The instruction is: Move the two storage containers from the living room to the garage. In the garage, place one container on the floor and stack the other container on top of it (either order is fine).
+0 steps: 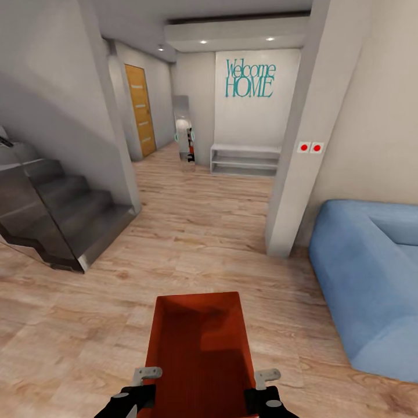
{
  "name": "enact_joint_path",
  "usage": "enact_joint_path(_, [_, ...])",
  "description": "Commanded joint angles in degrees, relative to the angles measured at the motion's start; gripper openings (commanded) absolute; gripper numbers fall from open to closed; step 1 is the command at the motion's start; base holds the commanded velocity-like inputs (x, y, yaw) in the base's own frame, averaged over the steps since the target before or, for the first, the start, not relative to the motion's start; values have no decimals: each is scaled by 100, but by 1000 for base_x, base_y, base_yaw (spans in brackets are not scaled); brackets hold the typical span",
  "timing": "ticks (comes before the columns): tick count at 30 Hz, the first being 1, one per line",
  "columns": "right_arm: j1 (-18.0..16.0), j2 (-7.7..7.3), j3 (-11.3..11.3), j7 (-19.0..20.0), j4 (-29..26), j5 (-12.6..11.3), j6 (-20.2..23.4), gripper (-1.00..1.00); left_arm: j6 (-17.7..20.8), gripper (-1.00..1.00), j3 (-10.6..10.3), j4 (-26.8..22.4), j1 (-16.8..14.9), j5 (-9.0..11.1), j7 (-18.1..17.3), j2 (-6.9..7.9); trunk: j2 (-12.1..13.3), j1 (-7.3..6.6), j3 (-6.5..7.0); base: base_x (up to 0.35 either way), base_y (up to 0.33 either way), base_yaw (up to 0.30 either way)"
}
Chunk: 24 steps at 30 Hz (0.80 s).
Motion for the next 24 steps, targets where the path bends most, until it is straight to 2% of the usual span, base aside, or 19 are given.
enact_joint_path(1, [-5, -77, -61, -47, 54, -99, -32, -100, 36, -100, -45, -29, 0, -7, 50, 0, -4, 4, -6, 325, 0, 0])
enact_joint_path(24, [-4, -77, -61, -47, 59, -99, -27, -100, 36, -100, -45, -22, -1, -7, 50, 26, -4, 4, -6, 325, 0, 0])
